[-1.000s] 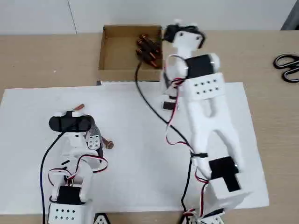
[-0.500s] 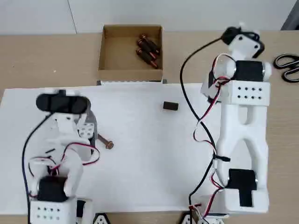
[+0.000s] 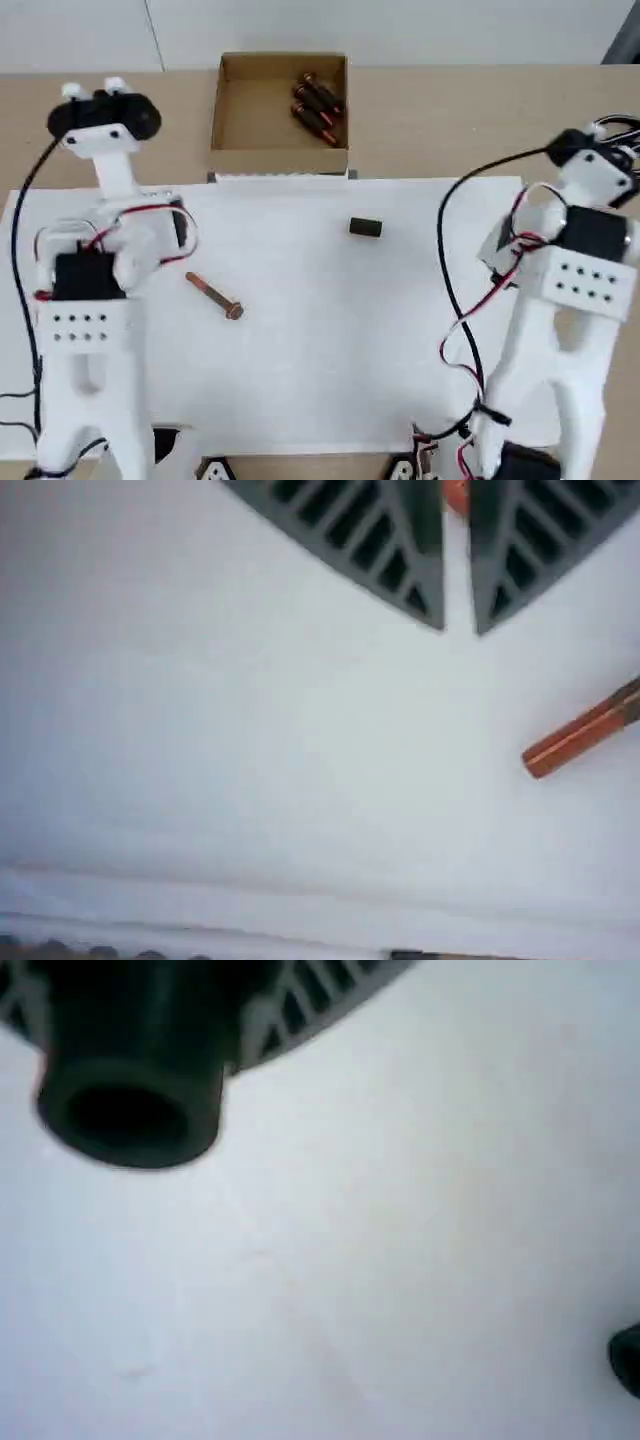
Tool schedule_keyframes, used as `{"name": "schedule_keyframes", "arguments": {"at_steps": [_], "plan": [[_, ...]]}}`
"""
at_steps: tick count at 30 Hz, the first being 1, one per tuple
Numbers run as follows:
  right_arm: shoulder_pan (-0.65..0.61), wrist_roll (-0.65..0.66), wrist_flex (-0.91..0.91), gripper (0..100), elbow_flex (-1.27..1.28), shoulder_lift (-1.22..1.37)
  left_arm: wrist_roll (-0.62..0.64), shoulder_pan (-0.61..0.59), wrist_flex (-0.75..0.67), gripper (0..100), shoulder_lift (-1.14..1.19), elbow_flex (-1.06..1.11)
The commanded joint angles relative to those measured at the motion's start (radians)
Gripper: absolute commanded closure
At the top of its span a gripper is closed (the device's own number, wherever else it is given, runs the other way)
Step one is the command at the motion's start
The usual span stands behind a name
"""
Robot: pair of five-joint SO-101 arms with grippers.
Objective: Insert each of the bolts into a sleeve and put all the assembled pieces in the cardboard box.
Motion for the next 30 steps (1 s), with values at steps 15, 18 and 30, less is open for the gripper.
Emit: {"name": "schedule_keyframes", "arguments": {"at_steps": [15, 18, 30], "plan": [[0.116, 0.009, -0.01, 99.5, 0.212, -0.254, -1.016, -0.009, 0.353, 99, 0.304, -0.119], [0.13, 0.008, -0.012, 99.5, 0.229, -0.289, -1.189, -0.011, 0.361, 99, 0.315, -0.12], [0.182, 0.009, -0.013, 99.5, 0.232, -0.334, -1.626, 0.026, 0.344, 94, 0.33, -0.113]]}}
